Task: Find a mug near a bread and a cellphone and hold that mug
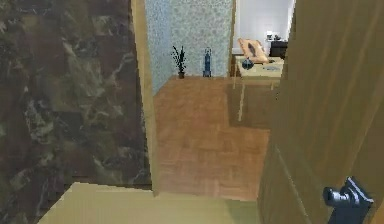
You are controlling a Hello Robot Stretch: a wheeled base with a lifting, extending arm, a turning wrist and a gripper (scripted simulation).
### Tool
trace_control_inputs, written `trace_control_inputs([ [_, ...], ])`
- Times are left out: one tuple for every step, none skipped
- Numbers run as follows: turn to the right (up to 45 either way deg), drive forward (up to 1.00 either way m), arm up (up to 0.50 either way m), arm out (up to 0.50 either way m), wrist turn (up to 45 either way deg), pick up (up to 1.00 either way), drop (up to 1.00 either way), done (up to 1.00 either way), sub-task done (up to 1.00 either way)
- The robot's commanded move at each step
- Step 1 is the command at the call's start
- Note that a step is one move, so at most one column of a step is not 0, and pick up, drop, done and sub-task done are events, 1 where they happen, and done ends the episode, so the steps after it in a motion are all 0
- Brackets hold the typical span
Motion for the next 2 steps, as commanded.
trace_control_inputs([
  [6.0, 0.0, 0.0, 0.0, 0.0, 0.0, 0.0, 0.0, 0.0],
  [0.0, 1.0, 0.0, 0.0, 0.0, 0.0, 0.0, 0.0, 0.0],
])
